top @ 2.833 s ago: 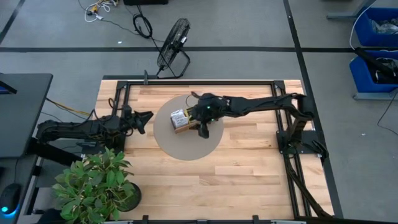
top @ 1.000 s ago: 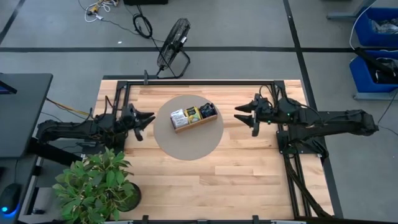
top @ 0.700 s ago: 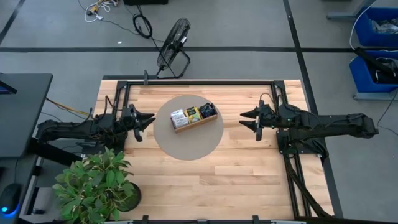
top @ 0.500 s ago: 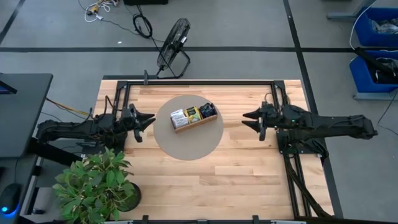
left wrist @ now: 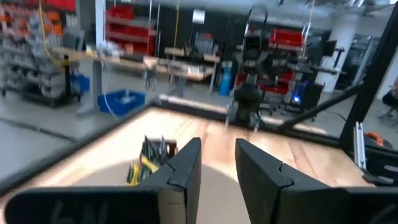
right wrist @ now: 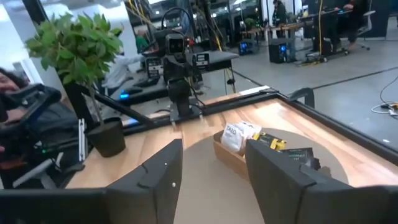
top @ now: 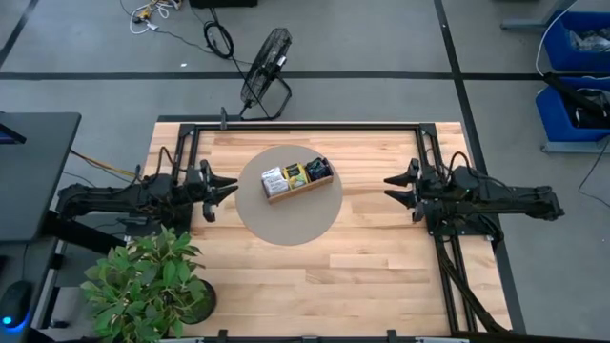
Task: Pick & Place Tea
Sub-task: Return to Home Position
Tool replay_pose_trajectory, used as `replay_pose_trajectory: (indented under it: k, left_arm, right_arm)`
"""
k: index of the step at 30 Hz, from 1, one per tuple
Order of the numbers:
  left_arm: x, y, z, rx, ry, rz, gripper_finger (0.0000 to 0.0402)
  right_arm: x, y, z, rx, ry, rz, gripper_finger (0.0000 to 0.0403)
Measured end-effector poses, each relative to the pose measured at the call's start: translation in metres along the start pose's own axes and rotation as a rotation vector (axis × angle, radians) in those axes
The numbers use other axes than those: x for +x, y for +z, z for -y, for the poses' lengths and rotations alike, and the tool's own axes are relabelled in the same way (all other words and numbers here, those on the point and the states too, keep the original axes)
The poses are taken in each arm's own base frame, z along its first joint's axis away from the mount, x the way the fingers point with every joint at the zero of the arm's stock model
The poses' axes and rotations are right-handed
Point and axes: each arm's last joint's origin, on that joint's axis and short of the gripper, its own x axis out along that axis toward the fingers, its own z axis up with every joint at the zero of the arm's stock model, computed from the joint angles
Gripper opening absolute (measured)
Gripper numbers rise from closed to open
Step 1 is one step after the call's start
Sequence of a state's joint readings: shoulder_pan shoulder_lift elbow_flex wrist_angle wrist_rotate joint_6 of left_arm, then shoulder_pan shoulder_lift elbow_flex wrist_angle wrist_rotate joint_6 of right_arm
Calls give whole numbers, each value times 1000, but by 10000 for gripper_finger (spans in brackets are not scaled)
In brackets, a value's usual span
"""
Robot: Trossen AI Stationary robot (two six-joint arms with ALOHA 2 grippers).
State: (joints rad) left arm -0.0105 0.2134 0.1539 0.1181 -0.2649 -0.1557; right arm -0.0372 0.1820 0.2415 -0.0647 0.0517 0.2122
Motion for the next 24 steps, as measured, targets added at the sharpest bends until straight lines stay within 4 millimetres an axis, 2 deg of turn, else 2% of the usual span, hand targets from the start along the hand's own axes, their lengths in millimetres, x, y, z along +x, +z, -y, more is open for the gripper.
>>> replay_pose_trajectory:
  k: [10,14,24]
  left_arm:
    - [-6,10,0,36,-19,103,103]
    - [-10,12,-1,36,-22,123,103]
    - [-14,-12,1,-5,-133,135,103]
  right_arm:
    - [-20,-3,2,-7,3,62,185]
    - [-20,-5,2,-8,14,40,185]
    - [-11,-24,4,8,78,31,185]
